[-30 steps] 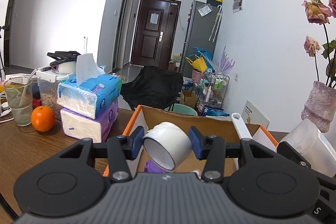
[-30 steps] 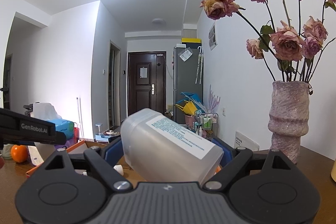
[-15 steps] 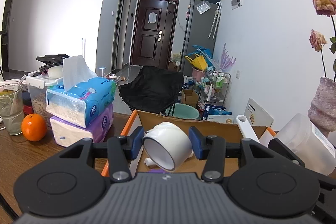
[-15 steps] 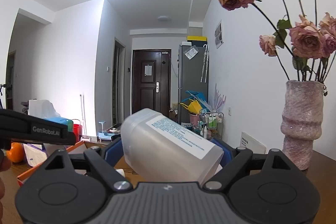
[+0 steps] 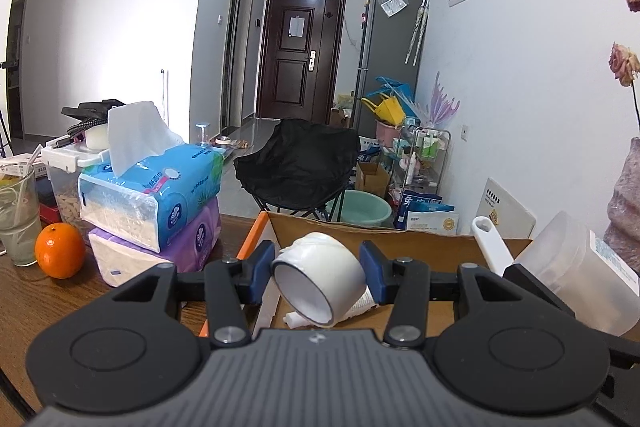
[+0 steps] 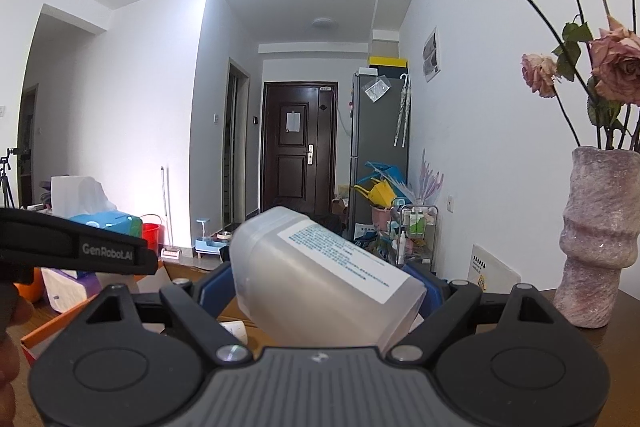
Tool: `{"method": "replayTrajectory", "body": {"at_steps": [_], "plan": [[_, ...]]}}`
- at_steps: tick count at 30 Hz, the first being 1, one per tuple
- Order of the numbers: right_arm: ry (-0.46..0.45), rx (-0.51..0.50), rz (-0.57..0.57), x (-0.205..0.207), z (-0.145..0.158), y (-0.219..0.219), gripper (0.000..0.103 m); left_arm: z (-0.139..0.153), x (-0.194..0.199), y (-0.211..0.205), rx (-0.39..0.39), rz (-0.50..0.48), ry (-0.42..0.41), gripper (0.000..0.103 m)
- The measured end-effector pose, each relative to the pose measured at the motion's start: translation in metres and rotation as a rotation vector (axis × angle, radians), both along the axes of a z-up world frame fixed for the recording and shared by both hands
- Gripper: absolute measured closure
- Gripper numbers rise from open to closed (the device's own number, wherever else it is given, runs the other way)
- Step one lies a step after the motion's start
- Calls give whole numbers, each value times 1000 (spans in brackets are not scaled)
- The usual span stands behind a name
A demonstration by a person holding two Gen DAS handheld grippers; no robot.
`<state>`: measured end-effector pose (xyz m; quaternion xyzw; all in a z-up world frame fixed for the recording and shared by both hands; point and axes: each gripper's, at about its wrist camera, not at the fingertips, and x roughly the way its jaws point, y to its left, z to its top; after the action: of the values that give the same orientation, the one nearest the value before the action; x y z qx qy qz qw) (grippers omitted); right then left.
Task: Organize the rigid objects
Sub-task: 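Lower both items into the box and open both grippers, then withdraw both tools from the box toward the table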
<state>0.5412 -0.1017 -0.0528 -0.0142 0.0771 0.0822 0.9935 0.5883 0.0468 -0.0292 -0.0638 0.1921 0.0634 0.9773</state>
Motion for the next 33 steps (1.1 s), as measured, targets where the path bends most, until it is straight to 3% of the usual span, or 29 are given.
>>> {"method": "replayTrajectory", "body": {"at_steps": [15,17,19,21,23,33], "plan": [[58,-16,40,12,-5,6,14,-5,11,-3,48,5,35,53],[68,-27,38,13,-5,5,15,-5,10,-4,64,3,30,43],[68,-28,19,14,-2,1,3,-4,6,-4,78,25,18,20],[58,-14,-7,11,1,-4,0,-1,2,-4,83,26,-1,15],[61,-7,-21,11,2,-8,0,1,-1,-3,82,30,-13,2],[81,12,-33,12,1,-13,0,5,-5,2,78,58,-16,0]]}}
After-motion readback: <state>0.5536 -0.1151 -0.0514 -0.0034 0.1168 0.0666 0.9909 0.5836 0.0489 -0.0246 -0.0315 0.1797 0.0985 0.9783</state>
